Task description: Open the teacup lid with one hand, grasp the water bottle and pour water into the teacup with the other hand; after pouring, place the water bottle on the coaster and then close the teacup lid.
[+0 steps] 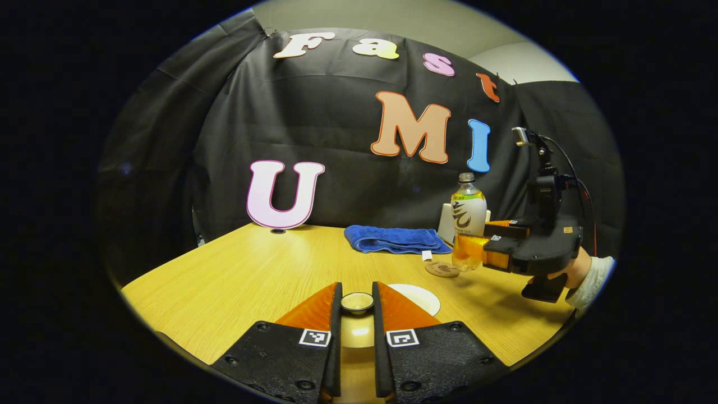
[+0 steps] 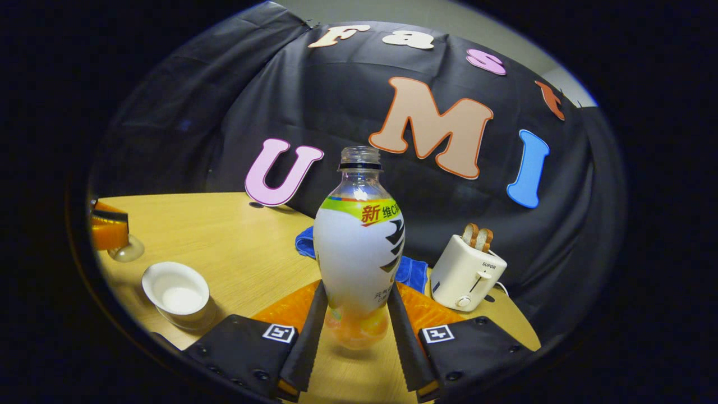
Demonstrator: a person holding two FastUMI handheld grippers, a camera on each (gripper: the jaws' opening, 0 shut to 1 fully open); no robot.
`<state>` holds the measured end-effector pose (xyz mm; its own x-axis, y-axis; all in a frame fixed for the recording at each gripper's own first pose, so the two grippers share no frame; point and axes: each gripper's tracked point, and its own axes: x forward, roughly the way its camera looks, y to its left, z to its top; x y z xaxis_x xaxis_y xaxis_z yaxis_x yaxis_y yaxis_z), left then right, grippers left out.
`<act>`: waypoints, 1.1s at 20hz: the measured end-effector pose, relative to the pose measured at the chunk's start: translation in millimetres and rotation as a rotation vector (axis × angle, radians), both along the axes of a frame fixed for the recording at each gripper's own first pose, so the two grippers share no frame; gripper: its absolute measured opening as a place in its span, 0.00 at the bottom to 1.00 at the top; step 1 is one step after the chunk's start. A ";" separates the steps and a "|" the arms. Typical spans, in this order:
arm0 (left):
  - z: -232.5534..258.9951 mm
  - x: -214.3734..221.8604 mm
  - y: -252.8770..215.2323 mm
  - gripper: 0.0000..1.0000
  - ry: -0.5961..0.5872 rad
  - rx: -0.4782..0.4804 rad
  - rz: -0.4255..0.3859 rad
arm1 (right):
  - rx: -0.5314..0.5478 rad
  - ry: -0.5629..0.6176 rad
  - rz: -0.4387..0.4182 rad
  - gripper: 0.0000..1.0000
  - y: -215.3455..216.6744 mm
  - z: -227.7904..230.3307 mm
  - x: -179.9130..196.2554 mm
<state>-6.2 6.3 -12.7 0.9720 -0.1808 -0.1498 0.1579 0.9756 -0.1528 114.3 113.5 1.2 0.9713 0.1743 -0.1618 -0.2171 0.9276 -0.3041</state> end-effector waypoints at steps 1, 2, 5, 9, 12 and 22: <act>-1.3 -0.2 0.0 0.22 0.005 -0.001 -0.001 | 0.027 0.004 -0.010 0.67 -2.3 -0.8 2.8; -2.5 -0.1 0.2 0.21 0.007 -0.003 -0.002 | 0.054 0.008 -0.021 0.66 -6.1 0.2 9.3; -6.3 -0.3 0.2 0.21 0.019 -0.012 -0.008 | 0.110 0.009 -0.052 0.67 -14.7 -1.6 31.3; -8.2 0.5 2.9 0.22 0.025 -0.024 -0.005 | 0.212 0.017 -0.047 0.67 -11.1 -6.7 53.9; -9.0 0.6 4.2 0.22 0.023 -0.009 -0.001 | 0.237 0.041 -0.082 0.67 -16.4 -21.0 68.3; -12.0 2.3 2.8 0.22 0.027 0.002 -0.010 | 0.299 0.104 -0.122 0.66 -35.4 -43.8 88.7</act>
<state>-3.9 9.1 -24.7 0.9658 -0.1900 -0.1764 0.1634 0.9743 -0.1552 203.0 78.1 -42.5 0.9688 0.1129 -0.2207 -0.1150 0.9934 0.0032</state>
